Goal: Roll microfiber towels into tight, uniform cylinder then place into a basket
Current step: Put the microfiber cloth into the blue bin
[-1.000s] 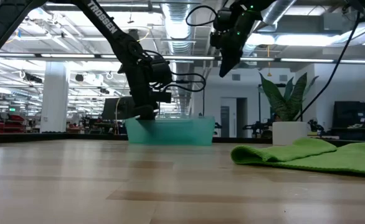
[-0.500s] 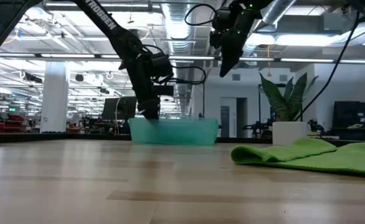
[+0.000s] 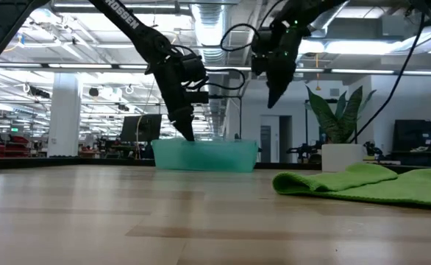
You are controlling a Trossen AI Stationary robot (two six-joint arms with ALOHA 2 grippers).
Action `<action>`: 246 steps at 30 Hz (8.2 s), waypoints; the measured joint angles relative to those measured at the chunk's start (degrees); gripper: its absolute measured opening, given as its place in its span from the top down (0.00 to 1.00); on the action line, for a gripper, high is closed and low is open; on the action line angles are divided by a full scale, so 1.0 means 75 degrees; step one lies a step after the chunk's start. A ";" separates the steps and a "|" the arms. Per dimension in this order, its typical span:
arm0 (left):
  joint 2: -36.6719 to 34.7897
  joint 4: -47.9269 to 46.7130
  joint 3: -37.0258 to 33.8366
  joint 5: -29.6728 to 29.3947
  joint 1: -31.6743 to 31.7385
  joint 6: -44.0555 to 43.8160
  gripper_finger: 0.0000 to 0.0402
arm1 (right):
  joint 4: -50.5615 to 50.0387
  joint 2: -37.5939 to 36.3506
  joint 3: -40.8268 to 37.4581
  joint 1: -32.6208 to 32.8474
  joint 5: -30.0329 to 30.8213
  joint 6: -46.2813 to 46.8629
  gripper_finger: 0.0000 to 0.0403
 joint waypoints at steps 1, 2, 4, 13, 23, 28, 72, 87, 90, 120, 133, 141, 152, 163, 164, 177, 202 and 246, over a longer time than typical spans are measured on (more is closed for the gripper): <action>0.0000 0.0006 0.0000 0.0002 0.0003 0.0013 1.00 | 0.0193 0.0000 -0.0146 0.0001 -0.0273 -0.0126 0.71; 0.0001 0.0026 0.0000 0.0002 0.0011 0.0010 1.00 | 0.0401 0.0000 -0.0295 0.0006 -0.0672 -0.0280 0.71; 0.0010 0.0132 0.0000 0.0003 0.0026 -0.0108 1.00 | 0.0779 0.0000 -0.0629 0.0012 -0.1502 -0.0536 0.71; 0.0023 0.0695 0.0006 -0.0001 0.0382 -0.1199 1.00 | 0.3729 0.0003 -0.2246 0.0396 -0.1768 -0.0944 0.71; 0.0029 0.0937 0.0009 -0.0002 0.0566 -0.1693 1.00 | 0.7019 0.0003 -0.3362 0.0847 -0.1661 0.0273 0.71; 0.0029 0.1020 0.0009 0.0000 0.0556 -0.1808 1.00 | 0.8016 0.0000 -0.3724 0.0930 -0.1580 0.0794 0.71; 0.0032 0.1064 0.0012 -0.0009 0.0561 -0.1961 1.00 | 0.8179 0.1570 -0.3020 0.0793 -0.1256 0.2082 0.75; 0.0032 0.1000 0.0012 -0.0069 0.0561 -0.1959 1.00 | 0.8495 0.1737 -0.2792 0.0579 -0.0477 0.2928 0.76; 0.0032 0.1000 0.0012 -0.0068 0.0561 -0.1939 1.00 | 0.8604 0.1737 -0.2792 0.0509 -0.0285 0.3207 0.76; -0.0373 0.1287 0.0012 -0.0379 0.0561 -0.1046 0.73 | 0.8660 0.1737 -0.2795 0.0251 0.0473 0.4493 0.76; -0.0086 0.1587 -0.0388 0.2774 0.0550 -0.0600 0.81 | 0.8575 0.1737 -0.2798 0.0251 0.0470 0.4557 0.76; 0.0172 0.2248 -0.0379 0.1143 0.0611 -0.0746 0.82 | 0.8565 0.1737 -0.2798 0.0251 0.0467 0.4508 0.76; 0.0811 0.2413 -0.0372 0.0537 0.0944 -0.0926 0.82 | 0.8552 0.1737 -0.2798 0.0253 0.0464 0.4638 0.76; 0.0903 0.2361 -0.0358 0.0003 0.1083 -0.1250 0.82 | 0.8561 0.1737 -0.2798 0.0256 0.0467 0.4890 0.76; 0.0906 0.2311 -0.0358 0.0003 0.1074 -0.1235 0.82 | 0.8566 0.1737 -0.2798 0.0259 0.0464 0.4892 0.76; 0.0903 0.2153 -0.0356 0.0022 0.0996 -0.1227 0.82 | 0.8345 0.1746 -0.2200 0.0130 0.0442 0.4953 0.76; 0.0902 0.1352 -0.0358 0.0035 0.0422 -0.0420 0.82 | 0.6370 0.2008 -0.2194 0.0333 0.0254 0.5459 0.76; 0.0901 0.1528 -0.0367 -0.0392 0.0390 -0.0335 0.82 | 0.6479 0.1862 -0.2215 0.0158 0.0112 0.5088 0.76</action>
